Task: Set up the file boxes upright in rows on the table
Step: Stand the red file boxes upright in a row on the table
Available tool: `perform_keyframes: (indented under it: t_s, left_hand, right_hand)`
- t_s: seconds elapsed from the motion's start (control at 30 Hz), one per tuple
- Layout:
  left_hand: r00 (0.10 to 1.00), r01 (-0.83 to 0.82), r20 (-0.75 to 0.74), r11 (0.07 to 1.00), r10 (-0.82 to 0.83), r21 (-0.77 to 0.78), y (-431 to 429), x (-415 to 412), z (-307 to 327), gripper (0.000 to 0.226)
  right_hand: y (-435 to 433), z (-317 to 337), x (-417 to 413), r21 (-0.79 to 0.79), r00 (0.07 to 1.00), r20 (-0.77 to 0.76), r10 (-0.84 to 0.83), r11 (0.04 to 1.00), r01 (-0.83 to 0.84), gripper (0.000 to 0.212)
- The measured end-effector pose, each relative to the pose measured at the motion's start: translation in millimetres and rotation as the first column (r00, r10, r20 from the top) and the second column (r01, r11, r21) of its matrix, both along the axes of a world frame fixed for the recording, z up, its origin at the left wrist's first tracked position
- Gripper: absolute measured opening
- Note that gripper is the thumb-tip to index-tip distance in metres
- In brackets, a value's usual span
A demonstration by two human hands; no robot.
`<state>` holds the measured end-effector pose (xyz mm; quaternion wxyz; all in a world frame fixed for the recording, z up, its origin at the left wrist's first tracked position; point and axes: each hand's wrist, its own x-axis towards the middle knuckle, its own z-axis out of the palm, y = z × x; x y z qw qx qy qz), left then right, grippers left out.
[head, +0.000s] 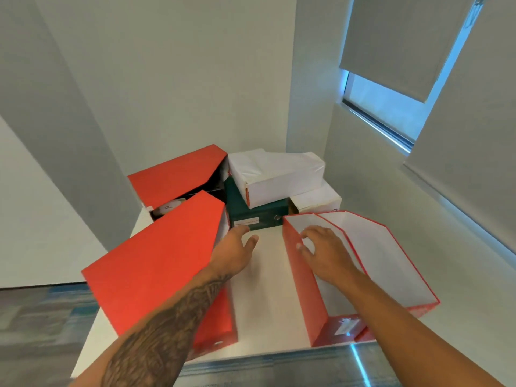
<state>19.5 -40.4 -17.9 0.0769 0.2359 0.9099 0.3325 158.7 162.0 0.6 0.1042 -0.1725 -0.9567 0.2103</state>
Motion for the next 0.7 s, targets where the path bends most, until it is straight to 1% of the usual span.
perform_keyframes:
  t_s: [0.07, 0.13, 0.23, 0.27, 0.33, 0.43, 0.5, 0.6, 0.7]
  left_hand:
    - [0.999, -0.010, -0.054, 1.000, 0.009, -0.015, -35, -16, 5, 0.039]
    - [0.994, -0.024, -0.107, 0.999, 0.019, -0.040, -71, -33, 8, 0.035]
    - [0.986, -0.070, -0.161, 0.992, 0.052, -0.106, -128, -56, 5, 0.047]
    - [0.980, -0.093, -0.188, 0.986, 0.066, -0.136, -145, -64, 3, 0.049]
    - [0.970, -0.145, -0.220, 0.969, 0.100, -0.199, -176, -78, -3, 0.047]
    - [0.964, -0.198, -0.237, 0.926, 0.124, -0.322, -213, -95, -11, 0.053]
    - [0.966, -0.231, -0.205, 0.886, 0.159, -0.402, -232, -106, -17, 0.062]
    - [0.965, -0.261, -0.143, 0.840, 0.219, -0.475, -251, -115, -23, 0.082]
    - [0.971, -0.234, -0.079, 0.831, 0.226, -0.505, -256, -116, -33, 0.098]
  right_hand:
    - [-40, -4, -22, -0.079, 0.999, 0.029, 0.030, 0.996, -0.028, 0.034]
    - [-76, -14, -39, -0.221, 0.997, 0.063, 0.049, 0.975, -0.034, 0.034]
    - [-126, -28, -59, -0.395, 0.985, 0.135, 0.108, 0.918, -0.046, 0.034]
    - [-141, -34, -65, -0.435, 0.982, 0.151, 0.109, 0.900, -0.033, 0.032]
    - [-168, -43, -74, -0.520, 0.978, 0.181, 0.102, 0.854, 0.007, 0.029]
    - [-201, -56, -86, -0.629, 0.970, 0.227, 0.084, 0.773, 0.080, 0.035]
    - [-220, -59, -93, -0.717, 0.964, 0.255, 0.071, 0.683, 0.140, 0.042]
    - [-239, -61, -102, -0.856, 0.958, 0.284, 0.045, 0.462, 0.233, 0.048]
    - [-251, -67, -110, -0.927, 0.968, 0.249, -0.036, 0.279, 0.249, 0.059]
